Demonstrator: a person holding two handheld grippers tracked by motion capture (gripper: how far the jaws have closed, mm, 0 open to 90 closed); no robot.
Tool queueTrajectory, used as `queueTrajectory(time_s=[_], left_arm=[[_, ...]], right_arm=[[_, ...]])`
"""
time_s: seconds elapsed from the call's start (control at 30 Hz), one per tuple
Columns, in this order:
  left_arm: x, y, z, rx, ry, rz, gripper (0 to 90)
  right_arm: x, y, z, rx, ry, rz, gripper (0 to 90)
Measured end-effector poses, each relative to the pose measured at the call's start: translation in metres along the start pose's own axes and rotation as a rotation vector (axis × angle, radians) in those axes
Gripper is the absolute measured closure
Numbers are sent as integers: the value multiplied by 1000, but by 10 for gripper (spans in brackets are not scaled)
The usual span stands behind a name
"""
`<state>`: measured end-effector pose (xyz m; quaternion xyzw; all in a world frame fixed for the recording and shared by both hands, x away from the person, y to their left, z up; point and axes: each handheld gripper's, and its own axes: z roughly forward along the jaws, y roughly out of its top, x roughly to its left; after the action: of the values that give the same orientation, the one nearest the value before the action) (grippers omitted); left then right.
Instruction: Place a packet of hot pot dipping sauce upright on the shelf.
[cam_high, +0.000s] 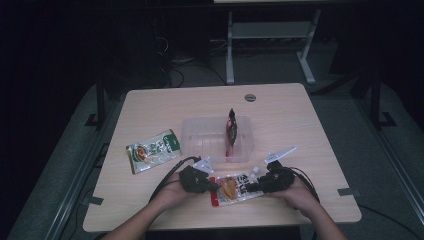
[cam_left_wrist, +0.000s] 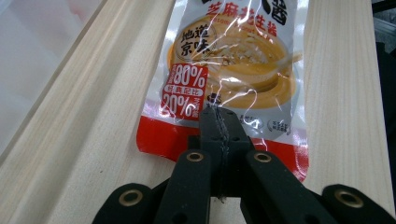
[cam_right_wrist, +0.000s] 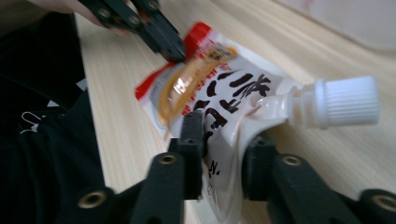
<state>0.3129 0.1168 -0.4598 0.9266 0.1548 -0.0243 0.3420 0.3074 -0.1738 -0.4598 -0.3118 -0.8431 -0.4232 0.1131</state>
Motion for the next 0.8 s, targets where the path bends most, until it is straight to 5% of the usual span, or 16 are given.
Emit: queueTrajectory(time_s=[0.27, 0.8], left_arm=[[0, 0, 0, -1, -1, 2, 899], [-9, 5, -5, -30, 32, 26, 898]], right_arm=[[7, 3, -2, -38, 13, -78, 875], [25, 15, -11, -179, 96, -123, 897]])
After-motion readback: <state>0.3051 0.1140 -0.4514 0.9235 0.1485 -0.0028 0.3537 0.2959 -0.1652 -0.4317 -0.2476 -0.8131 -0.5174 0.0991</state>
